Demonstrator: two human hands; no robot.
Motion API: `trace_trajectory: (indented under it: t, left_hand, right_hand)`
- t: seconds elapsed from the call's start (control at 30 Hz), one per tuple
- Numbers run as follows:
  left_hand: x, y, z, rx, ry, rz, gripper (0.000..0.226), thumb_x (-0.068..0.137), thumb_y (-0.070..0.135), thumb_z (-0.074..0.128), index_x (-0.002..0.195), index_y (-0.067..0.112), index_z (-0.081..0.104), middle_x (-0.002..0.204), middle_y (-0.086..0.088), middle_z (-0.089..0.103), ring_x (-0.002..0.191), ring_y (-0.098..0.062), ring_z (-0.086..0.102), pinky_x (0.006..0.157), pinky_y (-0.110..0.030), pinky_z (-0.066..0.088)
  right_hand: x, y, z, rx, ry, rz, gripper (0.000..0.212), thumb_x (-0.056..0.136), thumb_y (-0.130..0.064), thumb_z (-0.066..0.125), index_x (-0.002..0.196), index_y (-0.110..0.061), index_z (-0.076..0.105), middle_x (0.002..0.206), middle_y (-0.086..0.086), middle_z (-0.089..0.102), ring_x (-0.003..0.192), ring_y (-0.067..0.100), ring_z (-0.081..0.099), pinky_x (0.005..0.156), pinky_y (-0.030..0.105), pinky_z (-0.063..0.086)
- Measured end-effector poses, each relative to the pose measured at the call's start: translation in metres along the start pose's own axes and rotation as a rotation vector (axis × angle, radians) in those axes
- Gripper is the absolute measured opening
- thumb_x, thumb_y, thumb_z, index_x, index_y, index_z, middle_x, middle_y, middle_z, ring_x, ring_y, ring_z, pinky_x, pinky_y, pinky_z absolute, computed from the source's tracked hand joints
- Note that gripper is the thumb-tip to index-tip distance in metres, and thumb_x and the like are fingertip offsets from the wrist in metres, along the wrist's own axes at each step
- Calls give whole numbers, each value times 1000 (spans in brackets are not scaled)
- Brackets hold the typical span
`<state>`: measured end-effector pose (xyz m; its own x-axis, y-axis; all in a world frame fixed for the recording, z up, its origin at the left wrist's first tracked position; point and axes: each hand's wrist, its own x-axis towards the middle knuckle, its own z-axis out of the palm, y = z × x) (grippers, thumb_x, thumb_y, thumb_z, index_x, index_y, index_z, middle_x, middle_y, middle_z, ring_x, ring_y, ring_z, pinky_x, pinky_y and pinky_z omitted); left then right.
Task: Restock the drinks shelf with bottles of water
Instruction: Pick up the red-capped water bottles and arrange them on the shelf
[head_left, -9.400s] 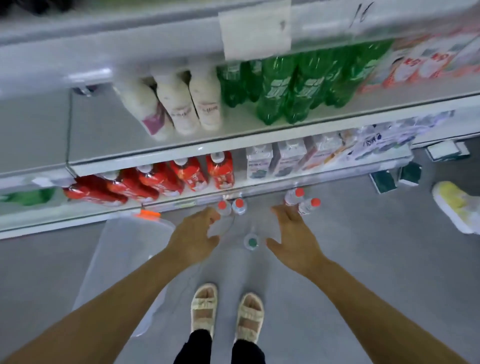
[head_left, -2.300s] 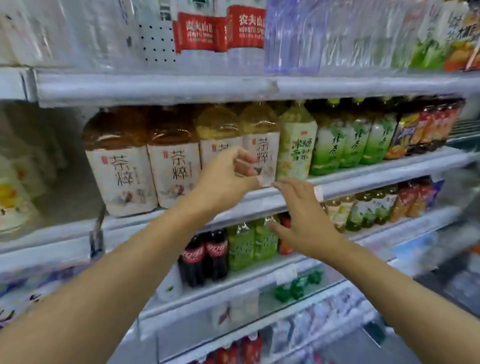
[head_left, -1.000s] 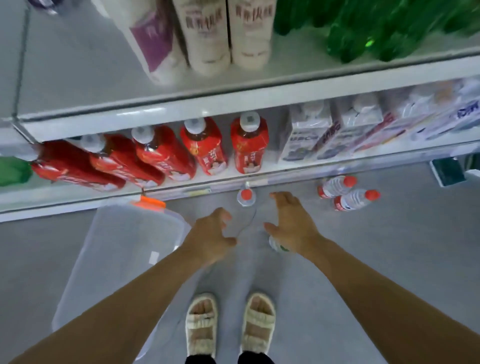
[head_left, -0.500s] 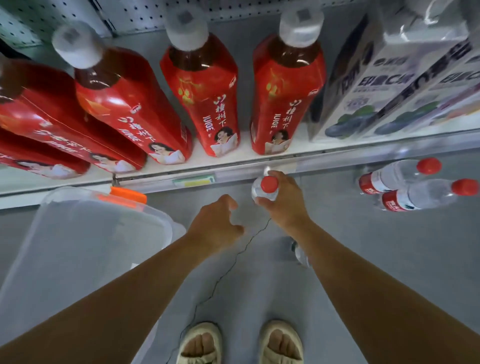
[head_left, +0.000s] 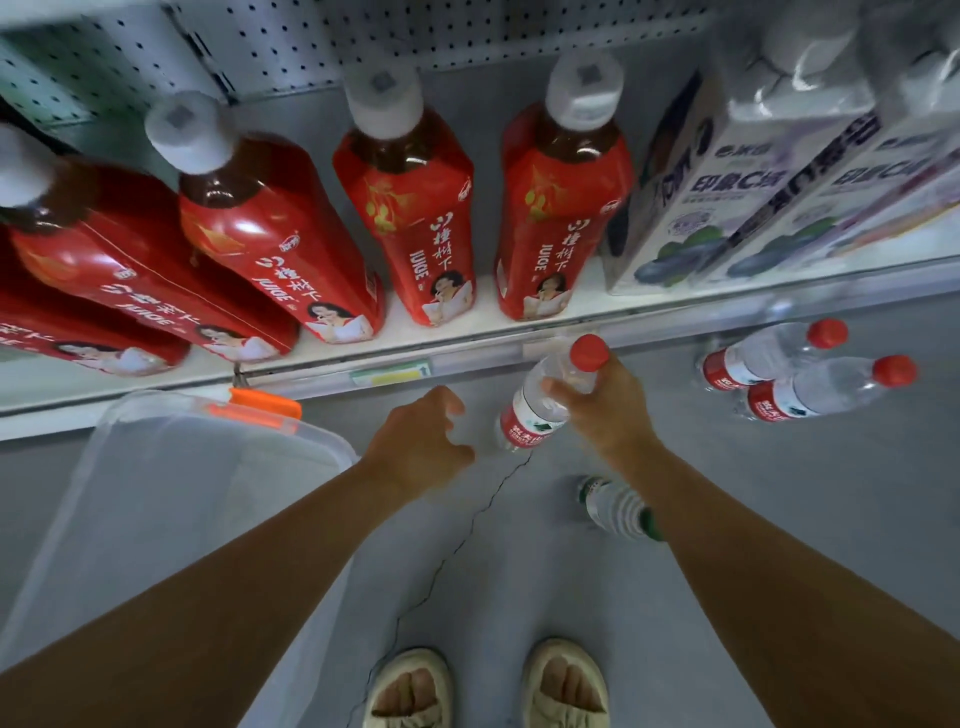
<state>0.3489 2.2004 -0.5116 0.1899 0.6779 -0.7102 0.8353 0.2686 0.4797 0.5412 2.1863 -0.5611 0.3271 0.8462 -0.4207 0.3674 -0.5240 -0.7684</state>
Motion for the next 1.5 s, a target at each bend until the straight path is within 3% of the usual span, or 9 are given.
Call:
trace_trajectory:
  t: [0.23,0.5,0.6,0.7,0.8,0.97,1.23,1.33,1.5]
  left_hand:
    - [-72,77,-39,-126,-43,26,48,78,20,74,119,18,50,111,-3,55,98,-20,57,78,-30,50]
    - [-177,184,-94,-233,-151,140,45,77,21,76,114,23,52,117,-5,57,97,-17,59,71,-23,44]
    - [-223,229,-114,-246,-205,207,53,76,29,76,122,22,51,119,-3,58,104,-18,59,74,-23,45]
    - [-266,269,-130,-295,-269,248,55,76,28,77,123,20,49,115,-2,61,101,-14,60,79,-22,49]
    - [-307,306,-145,-291,-310,308,62,72,23,80,125,20,48,119,-3,62,105,-17,62,93,-38,50]
    - [-372,354,-175,-301,-283,430,58,73,11,79,116,23,43,111,0,63,92,-10,62,75,-23,52]
    - [-471,410,-241,-339,-149,554,61,73,16,79,123,22,46,114,-4,64,100,-21,64,85,-39,54]
    - [-510,427,-272,-399,-82,607,51,77,11,75,118,24,47,104,-4,65,89,-16,64,65,-26,51]
    - [-573,452,-327,-449,101,710,45,77,8,74,113,20,50,100,0,64,90,-15,63,77,-32,54]
  right_hand:
    - [-51,-81,-106,140,-165,80,22,82,-31,71,98,-16,68,95,1,71,94,21,66,88,39,53]
    - [-126,-202,-232,18,-141,19,16,83,-31,70,85,-15,68,68,-4,63,56,1,61,44,17,45]
    - [-157,-248,-277,-6,-121,29,40,72,-47,73,88,-11,69,74,6,68,67,22,66,60,38,56]
    - [-189,-290,-316,-40,-113,-6,31,77,-45,70,82,-15,67,68,0,66,54,6,63,50,23,51]
    - [-220,-333,-349,-90,-76,-29,35,78,-47,70,84,-12,69,78,6,69,66,13,65,63,30,55]
    - [-269,-404,-399,-108,-21,-92,35,78,-42,71,88,-8,68,87,12,71,81,27,68,76,42,57]
    - [-341,-519,-458,-134,79,-252,27,78,-39,73,71,-15,62,63,0,63,56,11,60,46,21,47]
    - [-366,-566,-473,-184,125,-351,35,76,-45,71,77,-11,65,75,2,68,68,17,64,57,29,53]
    - [-399,-639,-494,-209,138,-578,31,80,-55,62,89,-25,66,90,-5,69,83,12,64,77,36,54]
